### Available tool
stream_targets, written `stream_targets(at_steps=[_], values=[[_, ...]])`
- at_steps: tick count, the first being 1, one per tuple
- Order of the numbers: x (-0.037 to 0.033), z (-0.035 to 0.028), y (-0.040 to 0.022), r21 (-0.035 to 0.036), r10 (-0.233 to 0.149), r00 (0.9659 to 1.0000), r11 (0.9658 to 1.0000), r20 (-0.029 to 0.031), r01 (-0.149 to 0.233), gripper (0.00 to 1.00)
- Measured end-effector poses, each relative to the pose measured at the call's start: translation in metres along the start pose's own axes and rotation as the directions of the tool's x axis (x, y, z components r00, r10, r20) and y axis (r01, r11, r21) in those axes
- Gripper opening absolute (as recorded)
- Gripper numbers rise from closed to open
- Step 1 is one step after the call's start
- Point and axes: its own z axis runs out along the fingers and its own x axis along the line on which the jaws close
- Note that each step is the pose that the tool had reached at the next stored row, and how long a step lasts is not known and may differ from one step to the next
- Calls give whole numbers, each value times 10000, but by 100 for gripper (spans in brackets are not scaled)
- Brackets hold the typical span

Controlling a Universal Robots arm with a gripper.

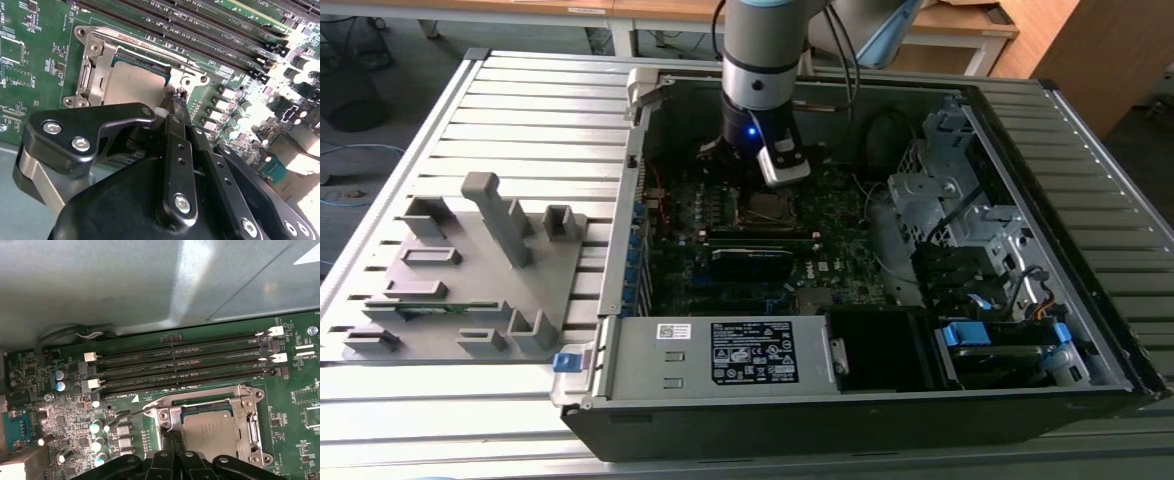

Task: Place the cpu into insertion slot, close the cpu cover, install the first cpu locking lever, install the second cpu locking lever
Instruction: 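Close the cpu cover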

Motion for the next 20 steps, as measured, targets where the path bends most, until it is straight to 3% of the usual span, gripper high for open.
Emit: stream_targets(at_steps=[15, 20], values=[[0, 21, 0, 0, 0, 10000, 10000, 0, 0, 11], [1, -29, 0, 0, 1, 10000, 10000, 0, -1, 11]])
